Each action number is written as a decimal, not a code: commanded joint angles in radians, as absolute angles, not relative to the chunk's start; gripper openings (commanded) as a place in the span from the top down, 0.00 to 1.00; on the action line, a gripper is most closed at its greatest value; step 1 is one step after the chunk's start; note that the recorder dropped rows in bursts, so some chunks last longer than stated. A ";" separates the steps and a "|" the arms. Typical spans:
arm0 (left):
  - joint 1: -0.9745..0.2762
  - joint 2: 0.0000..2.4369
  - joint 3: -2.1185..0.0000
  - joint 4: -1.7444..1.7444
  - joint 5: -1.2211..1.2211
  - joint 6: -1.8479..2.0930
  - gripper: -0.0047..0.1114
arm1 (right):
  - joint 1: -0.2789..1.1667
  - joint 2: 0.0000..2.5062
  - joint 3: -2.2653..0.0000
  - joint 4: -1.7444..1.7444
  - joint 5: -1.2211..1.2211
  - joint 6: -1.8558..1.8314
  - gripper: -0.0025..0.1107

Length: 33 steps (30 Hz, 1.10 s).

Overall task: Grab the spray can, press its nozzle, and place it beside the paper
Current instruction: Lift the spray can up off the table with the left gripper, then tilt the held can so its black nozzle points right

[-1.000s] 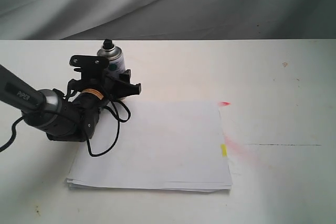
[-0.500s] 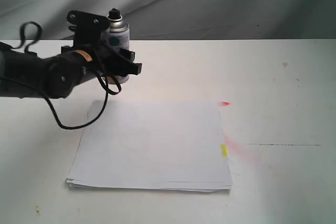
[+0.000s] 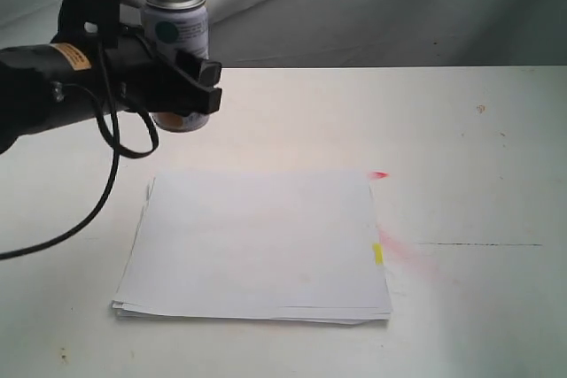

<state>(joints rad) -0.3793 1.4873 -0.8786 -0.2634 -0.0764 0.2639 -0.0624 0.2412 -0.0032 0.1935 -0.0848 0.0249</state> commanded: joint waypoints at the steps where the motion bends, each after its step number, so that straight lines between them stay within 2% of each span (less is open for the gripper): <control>1: -0.447 1.414 -0.820 -0.260 -0.108 0.269 0.96 | -0.069 0.238 0.000 0.178 -0.086 0.024 0.98; 10: -0.526 1.384 -0.766 -0.282 -0.101 0.267 0.96 | -0.069 0.238 0.000 0.178 -0.086 0.024 0.98; 23: -0.523 1.388 -0.658 -0.263 -0.189 0.553 0.96 | -0.069 0.238 0.000 0.178 -0.086 0.024 0.98; 28: -0.523 1.399 -0.656 -0.057 -0.197 0.523 0.96 | -0.069 0.238 0.000 0.178 -0.086 0.024 0.98; 33: -0.463 1.441 -0.656 0.095 -0.195 0.418 0.96 | -0.069 0.238 0.000 0.178 -0.086 0.024 0.98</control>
<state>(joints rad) -0.4970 1.4230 -0.6555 0.0346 -0.1486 0.4797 -0.0624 0.2412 -0.0032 0.1935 -0.0848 0.0249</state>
